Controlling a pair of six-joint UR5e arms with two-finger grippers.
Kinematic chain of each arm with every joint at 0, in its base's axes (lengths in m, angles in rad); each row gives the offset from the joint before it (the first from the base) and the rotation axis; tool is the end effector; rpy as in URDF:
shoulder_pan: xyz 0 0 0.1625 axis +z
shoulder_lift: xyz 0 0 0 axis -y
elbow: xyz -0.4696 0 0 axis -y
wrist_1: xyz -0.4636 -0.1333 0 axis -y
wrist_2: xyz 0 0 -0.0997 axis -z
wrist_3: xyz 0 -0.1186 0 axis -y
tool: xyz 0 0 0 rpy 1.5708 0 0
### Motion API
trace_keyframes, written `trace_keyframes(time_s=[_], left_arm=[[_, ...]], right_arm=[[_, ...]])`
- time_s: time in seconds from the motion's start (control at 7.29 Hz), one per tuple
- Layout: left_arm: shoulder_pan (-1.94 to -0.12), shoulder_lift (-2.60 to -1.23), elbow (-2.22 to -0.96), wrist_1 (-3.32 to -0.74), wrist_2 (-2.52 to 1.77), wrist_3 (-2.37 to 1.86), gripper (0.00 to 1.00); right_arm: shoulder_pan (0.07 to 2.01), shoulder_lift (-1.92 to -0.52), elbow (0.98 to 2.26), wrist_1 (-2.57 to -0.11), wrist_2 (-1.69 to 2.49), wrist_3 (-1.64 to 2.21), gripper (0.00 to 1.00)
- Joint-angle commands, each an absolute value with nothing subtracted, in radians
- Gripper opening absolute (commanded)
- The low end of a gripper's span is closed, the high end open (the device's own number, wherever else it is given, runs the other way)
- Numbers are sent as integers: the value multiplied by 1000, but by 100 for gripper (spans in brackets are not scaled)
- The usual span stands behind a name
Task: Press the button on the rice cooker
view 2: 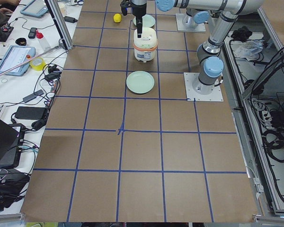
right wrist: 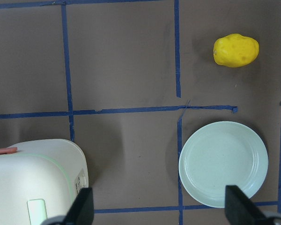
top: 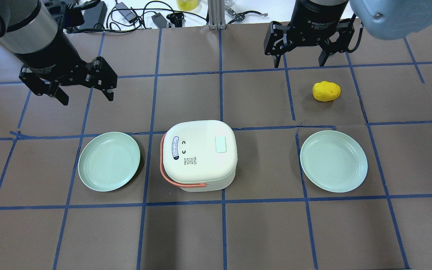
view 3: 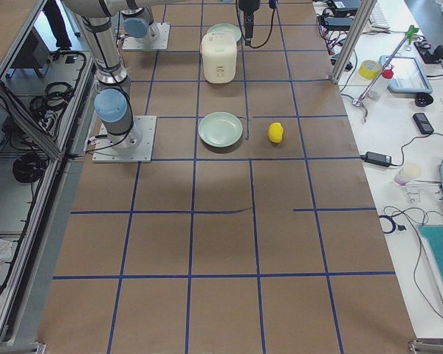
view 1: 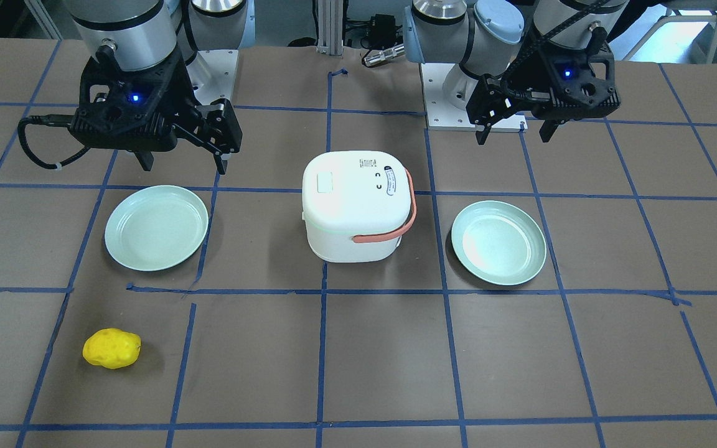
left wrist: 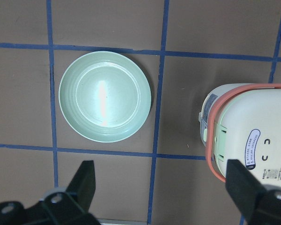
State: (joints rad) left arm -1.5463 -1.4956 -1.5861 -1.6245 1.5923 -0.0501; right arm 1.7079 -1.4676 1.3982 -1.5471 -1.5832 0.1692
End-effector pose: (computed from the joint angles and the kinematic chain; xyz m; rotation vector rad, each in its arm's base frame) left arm -0.1178 -0.5310 0.5406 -0.1165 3.1180 -0.0101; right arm 0.2148 -0.5921 0.5478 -0.0508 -3.1350 0.0738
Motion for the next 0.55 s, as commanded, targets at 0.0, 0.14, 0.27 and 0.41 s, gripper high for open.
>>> trace_keyframes(time_s=[0.0,0.14,0.27,0.41], left_arm=[[-1546,-1496,-1586,-1624,1592,-49,100],[-1546,-1496,-1586,-1624,1592,-51,100],[-1546,-1496,-1586,-1624,1592,-49,100],[-1546,-1496,-1586,-1624,1592,-49,100]], right_arm=[[1720,-1468,1417,-1557,-1589,192,100],[1720,-1470,1433,-1577,-1571,195,100],[1720,-1459,1440,-1585,-1568,192,88],[1721,-1460,1446,-1585,-1534,198,36]])
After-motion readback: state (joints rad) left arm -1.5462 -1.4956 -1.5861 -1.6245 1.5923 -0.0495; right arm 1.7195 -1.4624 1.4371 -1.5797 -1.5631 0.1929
